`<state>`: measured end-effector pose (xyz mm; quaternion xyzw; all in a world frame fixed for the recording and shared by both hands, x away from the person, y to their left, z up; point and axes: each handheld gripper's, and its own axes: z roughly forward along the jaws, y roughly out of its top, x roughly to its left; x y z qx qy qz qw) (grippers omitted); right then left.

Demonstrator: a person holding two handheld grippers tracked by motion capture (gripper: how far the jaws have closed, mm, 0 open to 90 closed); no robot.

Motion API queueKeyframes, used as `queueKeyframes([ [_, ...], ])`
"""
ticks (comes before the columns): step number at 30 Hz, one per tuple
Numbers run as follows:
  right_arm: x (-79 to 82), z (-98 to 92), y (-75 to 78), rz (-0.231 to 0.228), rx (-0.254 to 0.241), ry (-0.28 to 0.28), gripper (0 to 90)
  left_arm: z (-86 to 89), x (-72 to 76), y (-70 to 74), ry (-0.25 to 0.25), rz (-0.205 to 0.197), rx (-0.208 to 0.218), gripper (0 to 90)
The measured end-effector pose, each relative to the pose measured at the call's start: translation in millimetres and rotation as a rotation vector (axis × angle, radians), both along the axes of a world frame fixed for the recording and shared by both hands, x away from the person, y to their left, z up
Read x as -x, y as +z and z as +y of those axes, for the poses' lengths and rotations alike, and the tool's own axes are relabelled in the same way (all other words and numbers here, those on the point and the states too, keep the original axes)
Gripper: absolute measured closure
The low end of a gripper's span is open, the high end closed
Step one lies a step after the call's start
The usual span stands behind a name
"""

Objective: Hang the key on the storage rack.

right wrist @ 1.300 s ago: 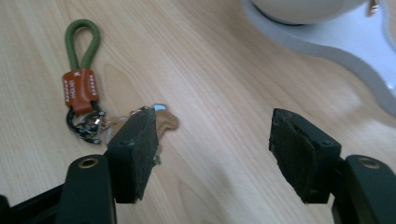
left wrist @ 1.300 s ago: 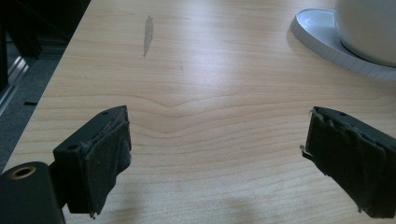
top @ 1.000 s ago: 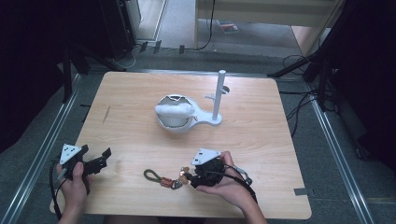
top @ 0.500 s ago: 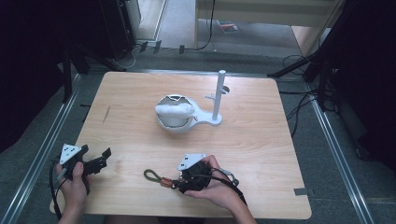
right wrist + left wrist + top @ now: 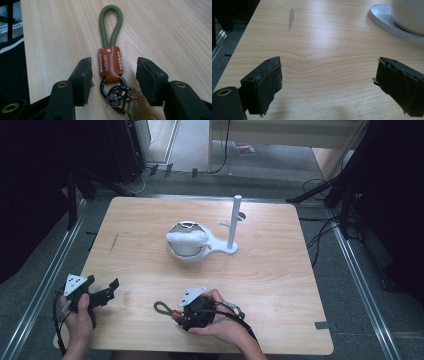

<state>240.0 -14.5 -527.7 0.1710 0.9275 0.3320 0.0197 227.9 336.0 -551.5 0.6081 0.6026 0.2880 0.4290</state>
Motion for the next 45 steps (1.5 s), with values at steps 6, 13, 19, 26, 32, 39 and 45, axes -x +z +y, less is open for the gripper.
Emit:
queueKeyframes([
  [6, 0.6, 9.5, -2.7, -0.01, 0.052, 0.02, 52.7, 0.1, -0.2, 0.0, 0.0, 0.0, 0.004, 7.3],
  [13, 1.9, 16.1, -2.1, -0.04, 0.104, 0.04, 59.3, 0.0, -0.1, 0.0, -0.001, 0.002, 0.0, 7.3],
  [19, 2.2, 19.4, -0.6, -0.058, 0.137, 0.074, 60.7, 0.1, -0.2, 0.0, -0.001, 0.002, 0.001, 7.3],
  [26, -0.2, 19.0, 0.6, -0.045, 0.145, 0.079, 66.9, -0.1, -0.1, 0.0, 0.0, 0.003, 0.0, 7.3],
  [32, 0.4, 23.8, 3.2, -0.041, 0.181, 0.072, 68.4, 0.1, -0.2, 0.0, 0.0, 0.002, 0.002, 7.3],
  [39, 1.6, 24.1, 4.6, -0.065, 0.188, 0.061, 69.9, 0.1, -0.3, 0.0, 0.0, 0.003, 0.003, 7.3],
  [45, 1.5, 20.2, 8.6, -0.099, 0.153, 0.054, 70.0, 0.0, -0.5, -0.1, 0.001, 0.003, 0.004, 7.3],
])
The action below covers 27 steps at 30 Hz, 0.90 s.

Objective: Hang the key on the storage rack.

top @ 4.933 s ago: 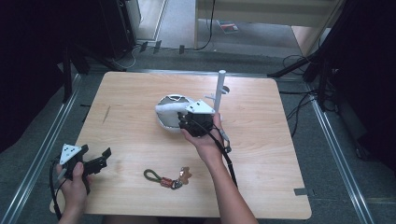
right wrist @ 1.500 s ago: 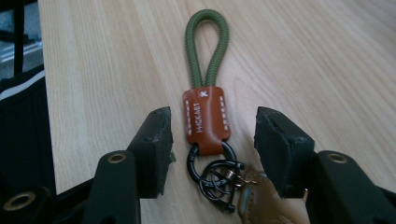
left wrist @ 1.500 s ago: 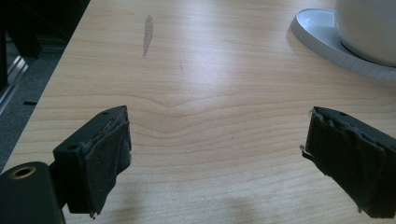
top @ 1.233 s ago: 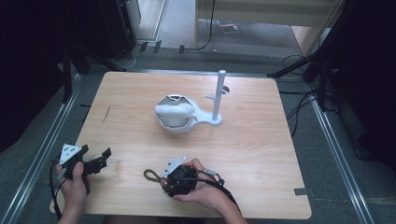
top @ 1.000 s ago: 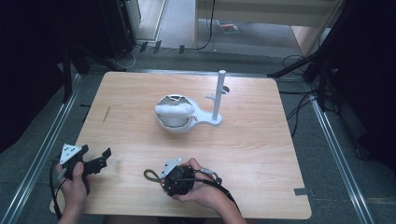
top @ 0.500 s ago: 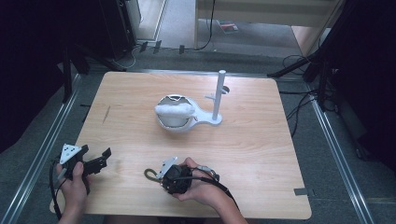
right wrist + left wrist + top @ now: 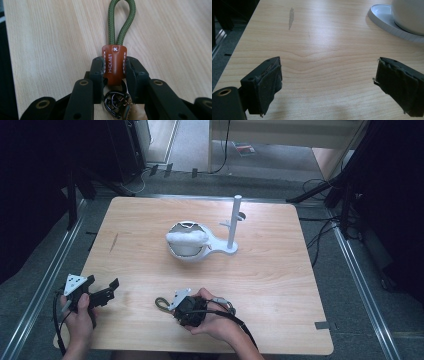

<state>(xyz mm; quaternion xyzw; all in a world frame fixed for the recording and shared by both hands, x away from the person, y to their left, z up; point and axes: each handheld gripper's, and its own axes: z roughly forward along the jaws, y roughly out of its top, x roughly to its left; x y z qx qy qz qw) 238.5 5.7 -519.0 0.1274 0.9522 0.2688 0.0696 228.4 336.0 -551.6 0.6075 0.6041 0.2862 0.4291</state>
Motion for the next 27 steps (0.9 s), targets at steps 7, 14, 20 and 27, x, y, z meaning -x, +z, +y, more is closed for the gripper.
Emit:
queueKeyframes([
  [7, 0.0, -7.4, 12.4, -0.026, -0.08, -0.03, 70.2, 0.1, 0.1, 0.1, -0.001, 0.001, -0.001, 7.3],
  [14, -1.1, -15.8, 23.4, -0.083, -0.164, -0.082, 70.5, 0.1, 0.0, 0.1, -0.001, 0.001, -0.001, 7.3],
  [20, -2.1, -22.1, 29.6, -0.132, -0.23, -0.128, 70.7, 0.0, 0.0, 0.0, -0.001, 0.001, -0.002, 7.3],
  [27, -3.1, -28.8, 35.9, -0.171, -0.28, -0.172, 70.7, -0.1, 0.1, 0.1, -0.002, 0.001, -0.003, 7.3],
])
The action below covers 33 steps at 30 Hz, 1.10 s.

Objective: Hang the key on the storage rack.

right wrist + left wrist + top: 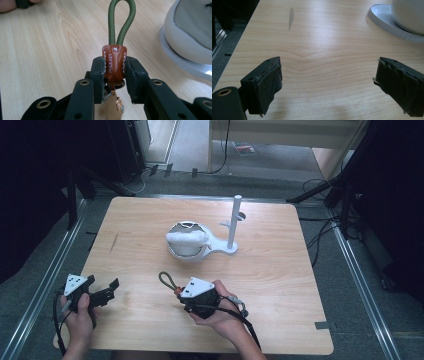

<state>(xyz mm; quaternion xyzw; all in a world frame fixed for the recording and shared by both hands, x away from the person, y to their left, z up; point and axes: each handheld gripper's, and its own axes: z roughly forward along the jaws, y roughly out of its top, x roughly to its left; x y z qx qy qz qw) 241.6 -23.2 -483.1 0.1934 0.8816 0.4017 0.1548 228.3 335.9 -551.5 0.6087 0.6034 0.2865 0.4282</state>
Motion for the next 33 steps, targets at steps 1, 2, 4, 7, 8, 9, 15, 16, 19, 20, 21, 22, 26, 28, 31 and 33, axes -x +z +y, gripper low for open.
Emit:
queueKeyframes([
  [1, 0.0, -1.1, 1.1, -0.004, -0.007, -0.008, 70.7, 0.0, 0.0, 0.0, 0.0, 0.0, 0.0, 7.3],
  [2, -0.1, -1.8, 1.7, -0.005, -0.012, -0.01, 70.7, 0.0, 0.0, 0.0, 0.0, 0.0, 0.0, 7.3],
  [4, -0.3, -4.2, 3.7, -0.017, -0.03, -0.026, 70.8, 0.0, 0.0, 0.0, 0.0, 0.0, 0.001, 7.3],
  [7, -0.7, -7.4, 6.8, -0.031, -0.053, -0.048, 70.9, 0.0, 0.0, 0.0, 0.0, 0.0, 0.0, 7.3],
  [8, -1.2, -8.9, 8.1, -0.036, -0.063, -0.053, 70.9, 0.0, 0.0, 0.0, 0.0, 0.0, 0.0, 7.3],
  [9, -1.4, -10.1, 9.4, -0.039, -0.077, -0.063, 70.9, -0.1, 0.0, 0.0, 0.001, 0.0, 0.001, 7.3],
  [15, -3.8, -18.4, 17.4, -0.061, -0.12, -0.101, 71.1, 0.0, 0.0, 0.0, 0.0, 0.0, 0.0, 7.3],
  [16, -4.0, -19.8, 18.6, -0.062, -0.129, -0.107, 71.1, 0.0, 0.0, 0.0, 0.0, 0.0, 0.0, 7.3],
  [19, -4.6, -24.3, 22.1, -0.077, -0.148, -0.125, 71.2, 0.0, 0.0, 0.0, 0.0, 0.0, 0.0, 7.3],
  [20, -5.0, -25.9, 23.1, -0.084, -0.153, -0.129, 71.1, -0.1, 0.0, 0.0, 0.0, 0.0, 0.0, 7.3],
  [21, -5.1, -27.2, 24.2, -0.085, -0.159, -0.134, 71.2, 0.0, 0.0, 0.0, 0.0, 0.0, 0.0, 7.3],
  [22, -5.2, -28.4, 25.1, -0.093, -0.161, -0.14, 71.2, -0.1, 0.0, 0.0, 0.0, 0.0, 0.0, 7.3],
  [26, -5.7, -33.4, 29.6, -0.114, -0.179, -0.16, 71.3, -0.1, 0.0, 0.0, 0.0, 0.0, -0.001, 7.3],
  [28, -6.2, -35.9, 32.1, -0.121, -0.19, -0.167, 71.4, -0.1, 0.0, 0.0, 0.0, 0.0, -0.001, 7.3],
  [31, -7.1, -39.9, 36.4, -0.134, -0.199, -0.182, 71.4, -0.2, 0.0, 0.0, 0.0, 0.0, -0.001, 7.3],
  [33, -7.6, -42.6, 39.7, -0.145, -0.213, -0.2, 71.5, -0.2, 0.0, 0.0, 0.0, -0.001, -0.001, 7.3],
])
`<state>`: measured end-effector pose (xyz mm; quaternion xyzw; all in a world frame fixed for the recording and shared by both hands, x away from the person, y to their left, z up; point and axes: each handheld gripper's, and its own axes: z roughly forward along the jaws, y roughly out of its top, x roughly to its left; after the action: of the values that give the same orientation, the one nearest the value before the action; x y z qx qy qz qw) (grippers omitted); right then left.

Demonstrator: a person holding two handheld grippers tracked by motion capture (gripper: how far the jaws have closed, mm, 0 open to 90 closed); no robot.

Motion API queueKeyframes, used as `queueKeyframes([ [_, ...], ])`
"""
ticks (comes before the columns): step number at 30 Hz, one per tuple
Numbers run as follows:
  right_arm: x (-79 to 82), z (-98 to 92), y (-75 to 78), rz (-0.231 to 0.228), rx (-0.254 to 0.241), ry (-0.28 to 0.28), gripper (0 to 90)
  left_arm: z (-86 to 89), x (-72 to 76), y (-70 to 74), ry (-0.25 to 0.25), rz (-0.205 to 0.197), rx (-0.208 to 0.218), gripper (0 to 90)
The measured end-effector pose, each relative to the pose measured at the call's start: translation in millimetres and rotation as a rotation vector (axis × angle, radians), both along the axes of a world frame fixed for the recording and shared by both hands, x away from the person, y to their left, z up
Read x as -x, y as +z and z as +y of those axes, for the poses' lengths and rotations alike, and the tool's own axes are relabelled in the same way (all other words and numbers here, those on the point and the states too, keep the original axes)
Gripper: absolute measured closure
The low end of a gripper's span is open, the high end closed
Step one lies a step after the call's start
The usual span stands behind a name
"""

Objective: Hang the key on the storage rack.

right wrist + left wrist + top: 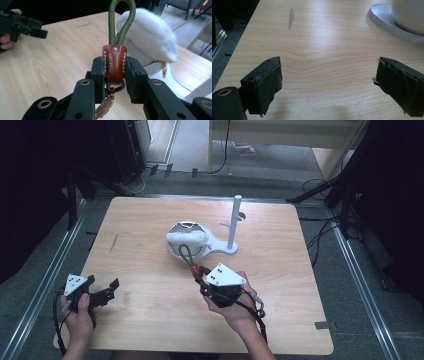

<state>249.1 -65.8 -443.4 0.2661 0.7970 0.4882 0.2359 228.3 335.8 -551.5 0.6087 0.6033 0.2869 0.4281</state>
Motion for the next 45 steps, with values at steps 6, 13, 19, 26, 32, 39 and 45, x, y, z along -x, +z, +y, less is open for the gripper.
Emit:
queueKeyframes([
  [6, -3.0, -10.7, 10.8, -0.041, -0.049, -0.057, 71.5, 0.1, 0.0, 0.0, 0.0, 0.0, 0.001, 7.3],
  [13, -6.6, -23.5, 20.6, -0.086, -0.086, -0.118, 71.5, 0.1, 0.0, 0.1, 0.0, 0.002, 0.0, 7.3],
  [19, -9.9, -34.3, 25.5, -0.103, -0.11, -0.166, 71.5, 0.1, 0.1, 0.1, 0.0, 0.002, 0.0, 7.3],
  [26, -15.1, -44.5, 28.3, -0.118, -0.127, -0.218, 71.5, 0.2, 0.1, 0.2, -0.001, 0.004, 0.0, 7.3],
  [32, -18.6, -49.6, 32.1, -0.135, -0.145, -0.25, 71.5, 0.4, 0.1, 0.2, 0.0, 0.004, 0.001, 7.3],
  [39, -23.5, -56.5, 36.9, -0.146, -0.165, -0.293, 71.5, 0.5, -0.1, 0.1, -0.001, 0.002, 0.004, 7.3],
  [45, -27.8, -63.0, 38.0, -0.152, -0.177, -0.329, 71.5, 0.1, -0.3, 0.0, 0.002, -0.001, 0.008, 7.3],
])
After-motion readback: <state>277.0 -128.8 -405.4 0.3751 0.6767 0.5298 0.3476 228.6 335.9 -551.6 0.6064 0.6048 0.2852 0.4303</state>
